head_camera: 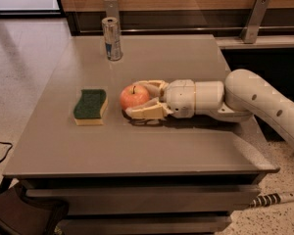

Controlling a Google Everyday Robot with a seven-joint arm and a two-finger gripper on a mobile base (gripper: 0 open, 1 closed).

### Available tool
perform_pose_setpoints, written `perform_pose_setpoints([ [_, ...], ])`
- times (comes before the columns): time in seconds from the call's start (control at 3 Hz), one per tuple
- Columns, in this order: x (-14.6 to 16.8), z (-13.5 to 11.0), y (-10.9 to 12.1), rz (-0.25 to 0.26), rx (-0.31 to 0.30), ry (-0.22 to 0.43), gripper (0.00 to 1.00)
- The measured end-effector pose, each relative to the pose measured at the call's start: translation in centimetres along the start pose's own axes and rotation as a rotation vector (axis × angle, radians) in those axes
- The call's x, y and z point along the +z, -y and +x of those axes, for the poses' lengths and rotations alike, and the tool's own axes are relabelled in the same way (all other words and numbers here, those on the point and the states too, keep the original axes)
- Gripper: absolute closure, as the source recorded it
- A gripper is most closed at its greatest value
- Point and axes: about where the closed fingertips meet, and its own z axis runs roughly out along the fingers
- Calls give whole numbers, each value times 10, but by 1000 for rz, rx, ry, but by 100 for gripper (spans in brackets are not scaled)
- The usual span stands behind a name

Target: Move apple near sponge

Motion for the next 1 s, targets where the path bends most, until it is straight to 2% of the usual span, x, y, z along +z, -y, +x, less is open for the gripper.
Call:
perform_pose_setpoints([
  [0.67, 4, -1, -2, -8, -2, 1, 13],
  [1.0, 6, -2, -3, -12, -2, 2, 0],
])
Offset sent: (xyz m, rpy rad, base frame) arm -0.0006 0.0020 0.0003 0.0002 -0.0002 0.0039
